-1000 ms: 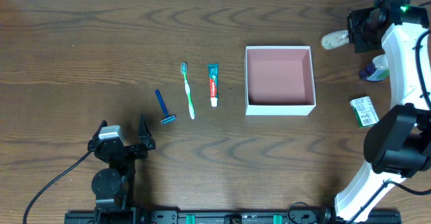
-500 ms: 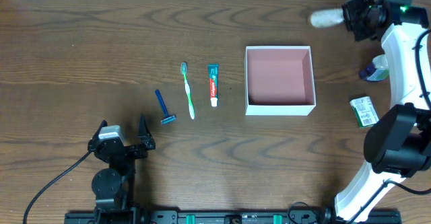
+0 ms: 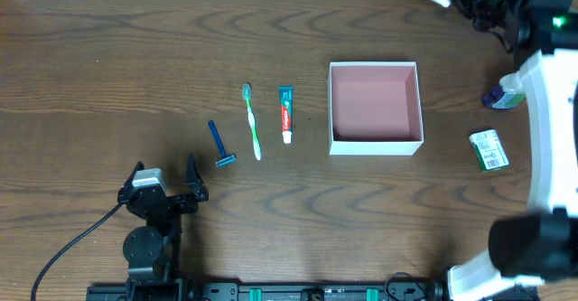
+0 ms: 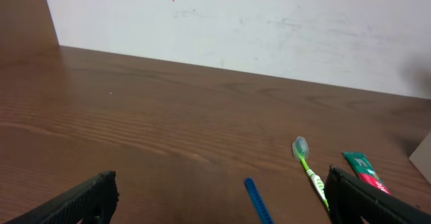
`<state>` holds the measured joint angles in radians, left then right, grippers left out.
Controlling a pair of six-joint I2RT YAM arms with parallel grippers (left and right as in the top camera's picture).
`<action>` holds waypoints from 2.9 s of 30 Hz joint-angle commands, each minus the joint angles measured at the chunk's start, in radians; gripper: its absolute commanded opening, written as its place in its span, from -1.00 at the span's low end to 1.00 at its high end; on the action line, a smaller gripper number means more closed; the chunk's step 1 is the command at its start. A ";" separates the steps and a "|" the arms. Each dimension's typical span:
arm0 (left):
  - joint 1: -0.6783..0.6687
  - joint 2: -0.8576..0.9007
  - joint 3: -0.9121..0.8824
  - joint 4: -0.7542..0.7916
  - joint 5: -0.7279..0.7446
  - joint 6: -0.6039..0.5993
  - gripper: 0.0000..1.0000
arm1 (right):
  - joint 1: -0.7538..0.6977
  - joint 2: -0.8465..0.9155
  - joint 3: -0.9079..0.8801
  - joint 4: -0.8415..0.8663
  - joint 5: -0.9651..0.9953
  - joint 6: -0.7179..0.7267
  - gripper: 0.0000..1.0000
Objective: Pack container
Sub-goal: 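Lift the Pantene tube with the right gripper toward the box, then lower the tube into the box's left side and release it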
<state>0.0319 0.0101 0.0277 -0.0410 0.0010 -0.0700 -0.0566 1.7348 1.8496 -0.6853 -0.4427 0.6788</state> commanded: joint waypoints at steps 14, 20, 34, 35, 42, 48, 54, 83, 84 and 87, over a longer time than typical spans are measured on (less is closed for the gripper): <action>0.005 -0.004 -0.024 -0.031 -0.012 0.014 0.96 | 0.314 -0.113 0.014 -0.330 0.298 -0.287 -0.97; 0.005 -0.004 -0.024 -0.031 -0.012 0.014 0.96 | 0.325 -0.113 0.014 -0.394 0.358 -0.273 -0.97; 0.005 -0.004 -0.024 -0.031 -0.012 0.014 0.96 | 0.339 -0.036 0.006 -0.406 0.364 -0.204 -0.97; 0.005 -0.004 -0.024 -0.031 -0.012 0.014 0.96 | 0.339 -0.021 0.006 -0.404 0.364 -0.204 -0.97; 0.005 -0.004 -0.024 -0.031 -0.012 0.014 0.96 | 0.339 0.068 0.006 -0.370 0.365 -0.204 -0.97; 0.005 -0.004 -0.024 -0.031 -0.012 0.014 0.96 | 0.340 0.116 0.006 -0.344 0.364 -0.180 -0.98; 0.005 -0.004 -0.024 -0.031 -0.012 0.014 0.96 | 0.341 0.143 0.006 -0.338 0.364 -0.166 -0.96; 0.005 -0.004 -0.024 -0.031 -0.012 0.014 0.96 | 0.385 0.169 0.006 -0.327 0.391 -0.160 -0.67; 0.005 -0.004 -0.024 -0.031 -0.012 0.014 0.96 | 0.385 0.169 0.006 -0.326 0.391 -0.160 -0.65; 0.005 -0.004 -0.024 -0.031 -0.012 0.014 0.96 | 0.385 0.169 0.006 -0.312 0.391 -0.160 -0.53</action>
<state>0.0319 0.0101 0.0277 -0.0406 0.0006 -0.0700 0.3202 1.9152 1.8484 -1.0061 -0.0624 0.5171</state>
